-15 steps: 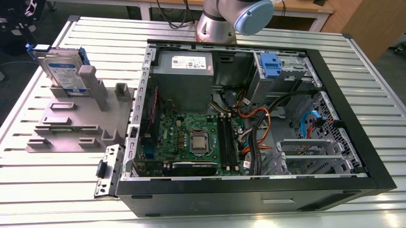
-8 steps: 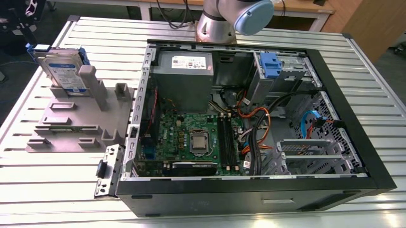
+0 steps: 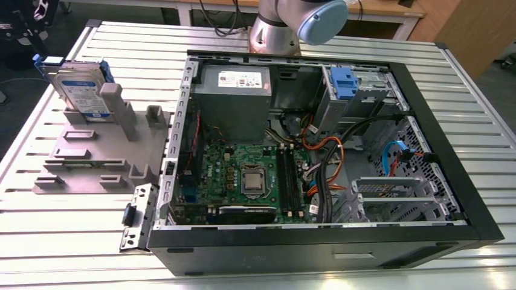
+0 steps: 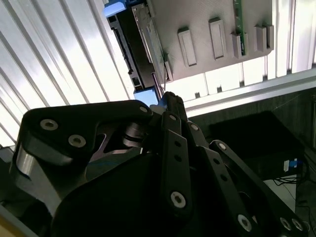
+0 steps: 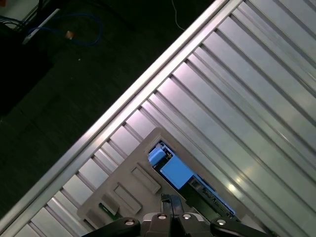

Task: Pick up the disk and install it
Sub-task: 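Pick up the disk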

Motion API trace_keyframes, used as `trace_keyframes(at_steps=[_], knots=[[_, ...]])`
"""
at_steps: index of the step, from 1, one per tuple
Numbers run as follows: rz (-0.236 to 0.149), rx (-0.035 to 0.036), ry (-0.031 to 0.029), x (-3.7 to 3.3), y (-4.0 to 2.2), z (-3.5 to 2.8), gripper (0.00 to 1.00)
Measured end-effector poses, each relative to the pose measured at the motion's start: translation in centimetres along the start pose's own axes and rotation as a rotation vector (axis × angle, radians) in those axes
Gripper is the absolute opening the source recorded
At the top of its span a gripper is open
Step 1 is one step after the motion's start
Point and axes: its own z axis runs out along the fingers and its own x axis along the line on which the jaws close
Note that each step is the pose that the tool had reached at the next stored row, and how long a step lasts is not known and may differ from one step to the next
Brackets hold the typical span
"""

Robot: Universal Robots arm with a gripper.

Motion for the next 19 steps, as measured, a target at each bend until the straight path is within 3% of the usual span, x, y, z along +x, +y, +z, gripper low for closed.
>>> trace_keyframes(at_steps=[19], knots=[[-0.018,0.0001,0.0000,0.00,0.00,0.00,0.11]])
